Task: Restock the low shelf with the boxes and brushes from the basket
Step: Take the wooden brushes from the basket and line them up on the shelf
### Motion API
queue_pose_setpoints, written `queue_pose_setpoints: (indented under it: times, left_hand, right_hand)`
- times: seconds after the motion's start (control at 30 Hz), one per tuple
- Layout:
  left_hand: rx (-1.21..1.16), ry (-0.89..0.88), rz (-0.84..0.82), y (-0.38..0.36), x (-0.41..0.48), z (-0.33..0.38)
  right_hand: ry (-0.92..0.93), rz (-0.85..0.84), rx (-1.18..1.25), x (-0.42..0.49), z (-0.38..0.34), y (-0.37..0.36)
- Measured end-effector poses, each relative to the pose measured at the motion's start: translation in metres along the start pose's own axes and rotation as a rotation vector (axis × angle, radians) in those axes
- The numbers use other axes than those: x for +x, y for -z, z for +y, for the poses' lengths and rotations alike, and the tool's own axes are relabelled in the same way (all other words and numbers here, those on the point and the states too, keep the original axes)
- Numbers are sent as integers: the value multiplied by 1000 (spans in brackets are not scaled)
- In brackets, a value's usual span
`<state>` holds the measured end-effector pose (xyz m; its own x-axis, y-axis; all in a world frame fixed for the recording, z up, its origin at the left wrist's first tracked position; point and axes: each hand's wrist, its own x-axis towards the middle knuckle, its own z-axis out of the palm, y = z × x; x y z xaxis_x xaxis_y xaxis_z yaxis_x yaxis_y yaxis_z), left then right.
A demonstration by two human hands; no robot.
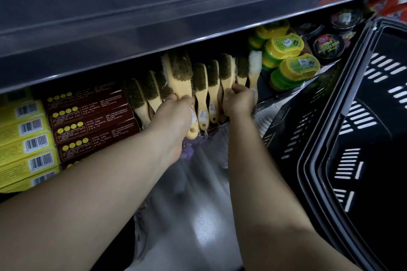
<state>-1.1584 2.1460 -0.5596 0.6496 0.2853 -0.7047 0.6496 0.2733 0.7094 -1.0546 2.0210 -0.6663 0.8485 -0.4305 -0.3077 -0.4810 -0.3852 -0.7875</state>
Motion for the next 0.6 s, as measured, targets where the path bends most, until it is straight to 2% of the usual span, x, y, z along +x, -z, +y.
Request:
queue_pose_setpoints:
  times: [0.2,0.43,0.53,0.6]
  left_hand:
    - [-4,-50,-46,4,0,2]
    - [-48,-68,-100,6,-7,2]
    - [-11,-108,-83,8,-6,3]
    - [8,-140,-72,9,-6,5]
  right_hand:
    - [-48,-18,88,8,7,-2]
    - [-5,-31,-28,7,2,6]
    - [99,-49,-109,-11,-15,15]
    - [108,-221,1,-34,-28,27]
